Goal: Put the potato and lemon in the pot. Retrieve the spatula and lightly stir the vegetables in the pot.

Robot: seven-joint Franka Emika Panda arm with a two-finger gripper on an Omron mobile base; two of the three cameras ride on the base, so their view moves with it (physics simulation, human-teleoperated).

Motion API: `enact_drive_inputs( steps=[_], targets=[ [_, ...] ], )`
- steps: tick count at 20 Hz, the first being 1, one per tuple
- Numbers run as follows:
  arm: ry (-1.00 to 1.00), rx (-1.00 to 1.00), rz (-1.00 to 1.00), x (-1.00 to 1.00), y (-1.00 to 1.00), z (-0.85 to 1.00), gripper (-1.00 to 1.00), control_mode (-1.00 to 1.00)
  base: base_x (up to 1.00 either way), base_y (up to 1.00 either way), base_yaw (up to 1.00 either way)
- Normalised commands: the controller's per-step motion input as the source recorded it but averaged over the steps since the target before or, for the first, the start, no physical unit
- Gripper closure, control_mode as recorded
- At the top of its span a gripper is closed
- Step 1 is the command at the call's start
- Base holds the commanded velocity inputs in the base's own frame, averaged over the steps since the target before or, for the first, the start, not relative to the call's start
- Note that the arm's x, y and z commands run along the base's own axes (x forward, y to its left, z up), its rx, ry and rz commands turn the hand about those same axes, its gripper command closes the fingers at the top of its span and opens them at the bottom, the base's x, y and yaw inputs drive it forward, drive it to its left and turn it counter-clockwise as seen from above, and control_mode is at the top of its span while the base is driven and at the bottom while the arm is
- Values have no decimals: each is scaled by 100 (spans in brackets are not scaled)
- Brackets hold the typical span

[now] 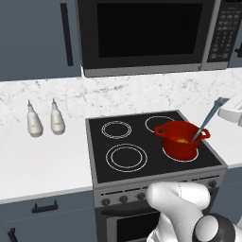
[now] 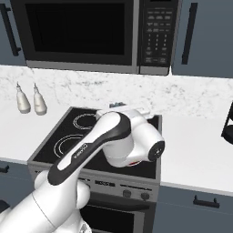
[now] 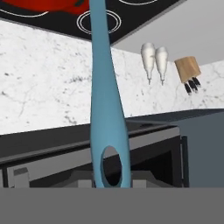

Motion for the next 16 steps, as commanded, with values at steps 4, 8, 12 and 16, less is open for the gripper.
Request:
enact_drive_inputs(
  steps=[4, 8, 12, 16],
  targets=[
    [1, 0, 0, 9, -10, -13, 100, -100, 0, 0, 0],
    [2, 0, 0, 16, -5, -14, 100, -100, 0, 0, 0],
    [1, 0, 0, 18, -3, -7, 100, -100, 0, 0, 0],
    [0, 0, 0, 16, -16, 0, 100, -100, 0, 0, 0]
  ],
)
